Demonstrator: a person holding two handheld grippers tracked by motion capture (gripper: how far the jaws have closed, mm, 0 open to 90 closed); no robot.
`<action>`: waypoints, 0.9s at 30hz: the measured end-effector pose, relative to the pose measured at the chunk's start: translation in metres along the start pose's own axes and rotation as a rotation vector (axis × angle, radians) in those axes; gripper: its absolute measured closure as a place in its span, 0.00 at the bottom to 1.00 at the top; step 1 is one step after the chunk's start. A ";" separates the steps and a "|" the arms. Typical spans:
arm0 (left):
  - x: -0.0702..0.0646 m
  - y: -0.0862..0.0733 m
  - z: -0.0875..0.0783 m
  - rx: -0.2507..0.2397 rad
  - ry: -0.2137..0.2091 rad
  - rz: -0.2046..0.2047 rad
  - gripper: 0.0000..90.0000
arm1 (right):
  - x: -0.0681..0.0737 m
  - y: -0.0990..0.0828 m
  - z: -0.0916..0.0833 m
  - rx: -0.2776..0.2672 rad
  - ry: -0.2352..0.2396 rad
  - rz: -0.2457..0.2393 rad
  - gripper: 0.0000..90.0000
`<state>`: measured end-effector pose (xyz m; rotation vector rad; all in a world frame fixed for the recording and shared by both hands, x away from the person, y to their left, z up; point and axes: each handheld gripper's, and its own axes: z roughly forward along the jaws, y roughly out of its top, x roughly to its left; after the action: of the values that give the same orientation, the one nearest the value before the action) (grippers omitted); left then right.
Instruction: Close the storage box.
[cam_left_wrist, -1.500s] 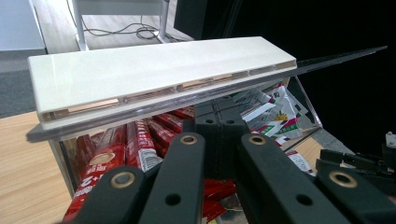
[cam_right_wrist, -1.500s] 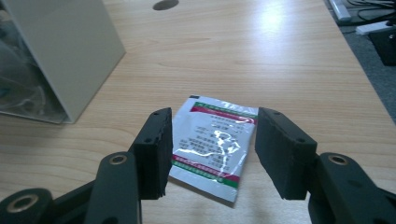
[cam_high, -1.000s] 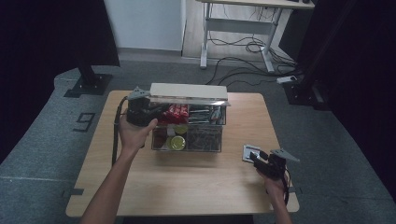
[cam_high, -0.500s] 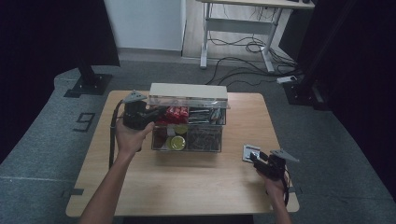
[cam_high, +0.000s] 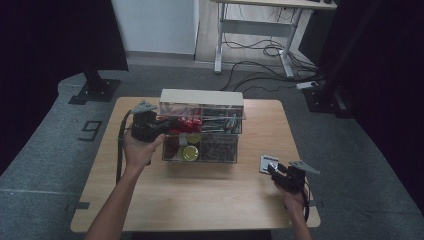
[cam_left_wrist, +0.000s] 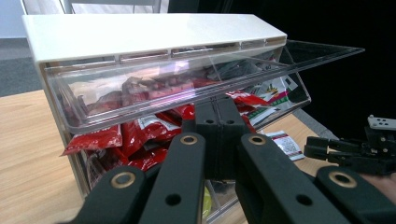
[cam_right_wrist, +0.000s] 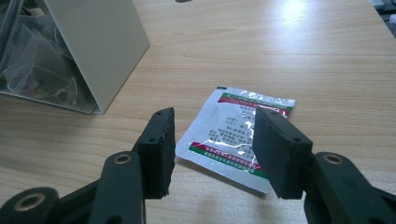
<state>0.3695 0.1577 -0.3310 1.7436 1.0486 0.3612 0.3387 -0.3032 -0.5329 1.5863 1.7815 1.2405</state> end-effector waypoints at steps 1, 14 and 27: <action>0.000 -0.001 0.000 0.001 0.000 0.000 1.00 | 0.000 0.000 0.000 -0.003 -0.001 0.001 0.54; 0.001 -0.008 -0.001 0.009 -0.014 -0.009 1.00 | 0.000 0.000 -0.002 -0.012 0.009 -0.004 0.54; 0.003 -0.020 0.003 0.030 -0.025 -0.021 1.00 | 0.000 0.000 -0.002 -0.010 0.007 -0.001 0.54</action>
<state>0.3635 0.1603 -0.3505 1.7575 1.0587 0.3114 0.3369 -0.3039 -0.5317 1.5774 1.7769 1.2546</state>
